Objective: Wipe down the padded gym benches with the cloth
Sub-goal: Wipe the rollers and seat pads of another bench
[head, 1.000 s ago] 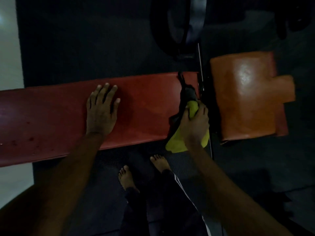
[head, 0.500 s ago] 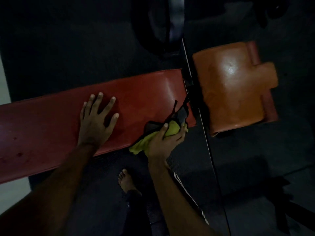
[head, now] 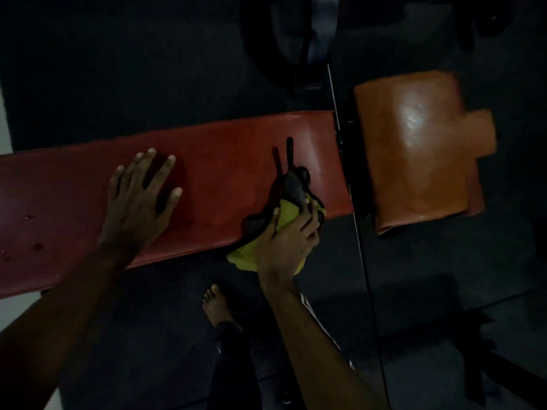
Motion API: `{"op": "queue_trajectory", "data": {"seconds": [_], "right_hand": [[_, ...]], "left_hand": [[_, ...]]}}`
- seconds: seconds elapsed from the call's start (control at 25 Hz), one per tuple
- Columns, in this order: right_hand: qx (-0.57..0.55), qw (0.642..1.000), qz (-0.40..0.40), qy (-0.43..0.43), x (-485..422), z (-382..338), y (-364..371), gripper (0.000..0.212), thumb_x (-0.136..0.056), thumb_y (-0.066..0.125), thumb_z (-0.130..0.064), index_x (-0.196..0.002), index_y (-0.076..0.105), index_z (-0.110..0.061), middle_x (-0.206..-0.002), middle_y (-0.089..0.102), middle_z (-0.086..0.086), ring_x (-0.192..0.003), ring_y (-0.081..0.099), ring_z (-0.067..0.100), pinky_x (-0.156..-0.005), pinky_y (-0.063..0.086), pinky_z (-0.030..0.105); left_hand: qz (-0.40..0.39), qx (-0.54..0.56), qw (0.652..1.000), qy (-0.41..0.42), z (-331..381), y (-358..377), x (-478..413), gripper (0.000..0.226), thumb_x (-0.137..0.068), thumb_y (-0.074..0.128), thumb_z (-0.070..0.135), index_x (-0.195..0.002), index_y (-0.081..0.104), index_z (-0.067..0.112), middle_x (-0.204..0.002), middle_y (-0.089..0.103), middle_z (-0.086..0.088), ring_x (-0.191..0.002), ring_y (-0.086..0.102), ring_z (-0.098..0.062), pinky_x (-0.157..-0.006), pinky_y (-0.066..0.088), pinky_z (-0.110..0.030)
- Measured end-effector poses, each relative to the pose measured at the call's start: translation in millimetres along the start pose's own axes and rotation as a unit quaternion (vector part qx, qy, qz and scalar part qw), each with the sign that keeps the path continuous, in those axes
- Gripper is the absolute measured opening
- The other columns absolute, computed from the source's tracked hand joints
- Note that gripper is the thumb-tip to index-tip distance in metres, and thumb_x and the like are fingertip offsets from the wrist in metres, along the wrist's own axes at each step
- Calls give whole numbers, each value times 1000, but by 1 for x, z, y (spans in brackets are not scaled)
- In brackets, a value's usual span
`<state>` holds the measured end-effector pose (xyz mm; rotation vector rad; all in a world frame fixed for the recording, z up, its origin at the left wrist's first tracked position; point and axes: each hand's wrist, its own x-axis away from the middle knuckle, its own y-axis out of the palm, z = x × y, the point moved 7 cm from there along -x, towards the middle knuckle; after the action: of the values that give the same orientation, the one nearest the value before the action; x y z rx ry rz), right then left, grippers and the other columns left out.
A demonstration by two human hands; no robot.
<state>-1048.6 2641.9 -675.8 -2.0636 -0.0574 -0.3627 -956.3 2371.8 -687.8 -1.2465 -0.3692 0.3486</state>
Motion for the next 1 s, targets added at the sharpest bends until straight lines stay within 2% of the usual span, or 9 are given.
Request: {"op": "queue_trajectory", "data": {"seconds": [0.08,0.16,0.32,0.4,0.56,0.64,0.8,0.88,1.0], "right_hand": [[96,993,-21,-69,-10,6,-3,59,-104,42,-49,-148,38,-9,-156,34,12,-129,39,42,-110,33,53],[124,986,1,-111,-28,5,-13,53,-105,44,-45,-139,45,-6,-146,44,16,-120,45,41,-104,36,52],[150,985,14,-87,-73,-31,-9,56,-103,46,-42,-143,41,-3,-141,45,18,-125,42,40,-105,36,51],[150,982,-12,-115,-80,-62,4,67,-101,49,-47,-150,34,-5,-149,39,19,-131,40,41,-110,35,52],[115,933,-134,-314,-61,-78,5,91,-96,54,-62,-163,4,-24,-169,5,12,-155,10,32,-122,10,50],[181,900,-160,-364,-64,-63,0,84,-97,51,-65,-162,8,-33,-170,7,5,-156,8,27,-125,14,53],[177,936,-88,-293,-82,-71,12,68,-97,45,-67,-157,28,-40,-166,22,-5,-154,17,30,-122,20,59],[160,935,-71,-307,-81,-86,24,63,-98,38,-66,-154,34,-38,-165,27,-4,-152,22,33,-121,22,60],[194,890,-105,-399,-67,-116,45,60,-101,34,-61,-156,33,-36,-165,26,-3,-150,25,38,-120,24,58]], "left_hand": [[0,-19,1000,23,-2,2,2,62,-100,31,50,-157,30,24,-162,25,-14,-149,24,-34,-120,7,-42],[6,-22,999,30,-4,1,0,64,-100,29,52,-157,29,23,-162,26,-14,-149,24,-34,-120,10,-46],[20,-19,999,-35,-12,7,4,66,-98,34,54,-158,27,26,-165,22,-9,-152,19,-29,-120,7,-53],[21,-15,999,-41,-12,7,4,66,-99,35,55,-158,27,27,-165,23,-7,-152,19,-27,-121,7,-53],[10,0,999,-43,-14,7,3,67,-98,36,56,-158,26,28,-165,24,-7,-152,19,-28,-122,7,-52],[13,-5,999,-41,-14,9,3,67,-98,35,56,-158,26,28,-164,25,-7,-152,20,-28,-122,8,-52],[7,4,999,-37,-17,11,1,68,-97,34,58,-158,25,28,-164,25,-8,-152,19,-28,-122,7,-51],[20,4,999,-43,-19,12,2,71,-97,36,60,-158,25,25,-163,25,-8,-152,20,-27,-123,7,-50],[51,35,995,-74,-25,11,5,81,-94,44,61,-157,26,13,-162,28,-10,-151,22,-27,-124,8,-48]]}}
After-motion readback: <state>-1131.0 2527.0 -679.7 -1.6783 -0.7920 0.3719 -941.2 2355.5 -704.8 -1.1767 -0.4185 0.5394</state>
